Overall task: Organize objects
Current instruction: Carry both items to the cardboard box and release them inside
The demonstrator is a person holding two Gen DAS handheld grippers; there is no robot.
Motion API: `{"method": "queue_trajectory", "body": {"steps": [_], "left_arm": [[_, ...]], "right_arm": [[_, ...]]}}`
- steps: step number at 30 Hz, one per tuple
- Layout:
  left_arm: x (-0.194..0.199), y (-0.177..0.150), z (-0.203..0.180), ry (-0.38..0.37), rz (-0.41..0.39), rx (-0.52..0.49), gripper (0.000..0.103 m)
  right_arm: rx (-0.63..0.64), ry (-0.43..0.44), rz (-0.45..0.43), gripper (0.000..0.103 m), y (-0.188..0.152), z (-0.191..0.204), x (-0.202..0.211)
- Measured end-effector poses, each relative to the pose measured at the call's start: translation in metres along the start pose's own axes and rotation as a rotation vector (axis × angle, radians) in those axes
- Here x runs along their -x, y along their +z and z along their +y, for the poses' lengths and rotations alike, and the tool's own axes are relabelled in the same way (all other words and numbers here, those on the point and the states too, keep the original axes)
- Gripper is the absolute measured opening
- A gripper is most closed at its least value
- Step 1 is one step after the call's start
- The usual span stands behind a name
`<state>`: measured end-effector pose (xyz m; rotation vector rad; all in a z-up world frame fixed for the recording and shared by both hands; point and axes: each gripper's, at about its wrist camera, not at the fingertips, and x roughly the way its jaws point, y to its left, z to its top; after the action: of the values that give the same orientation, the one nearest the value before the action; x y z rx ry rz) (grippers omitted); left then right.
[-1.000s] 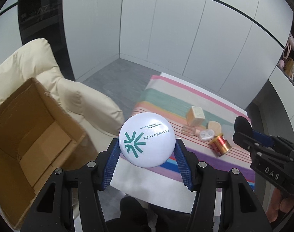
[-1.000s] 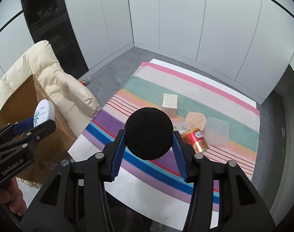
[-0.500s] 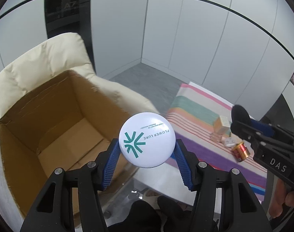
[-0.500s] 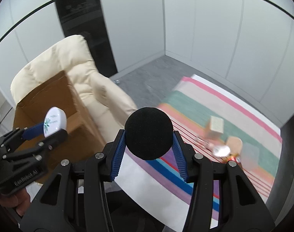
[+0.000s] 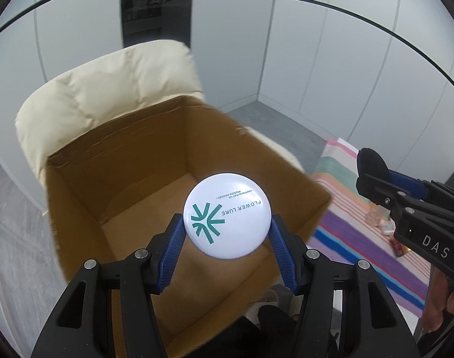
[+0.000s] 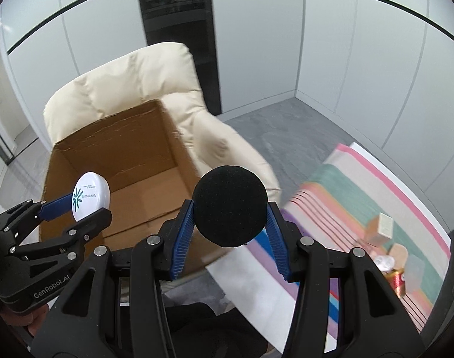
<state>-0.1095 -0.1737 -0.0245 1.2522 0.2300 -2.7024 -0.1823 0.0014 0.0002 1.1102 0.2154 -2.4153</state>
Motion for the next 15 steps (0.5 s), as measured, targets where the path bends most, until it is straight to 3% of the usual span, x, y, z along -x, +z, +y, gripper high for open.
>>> {"method": "queue_trajectory", "body": {"steps": [8,10,13,15], "left_arm": [[0.004,-0.012,0.036,0.056,0.013,0.037,0.059],[0.008,-0.015,0.04,0.064,-0.003,0.038,0.063],[0.016,-0.015,0.048,0.09,-0.033,0.036,0.075],[0.02,-0.015,0.056,0.124,-0.041,0.05,0.097]], "right_arm": [[0.09,0.016,-0.005,0.05,0.009,0.049,-0.012],[0.109,0.009,-0.005,0.051,0.011,0.058,-0.014],[0.114,0.025,-0.002,0.051,0.015,0.067,-0.02],[0.121,0.027,-0.004,0.051,0.016,0.074,-0.021]]}}
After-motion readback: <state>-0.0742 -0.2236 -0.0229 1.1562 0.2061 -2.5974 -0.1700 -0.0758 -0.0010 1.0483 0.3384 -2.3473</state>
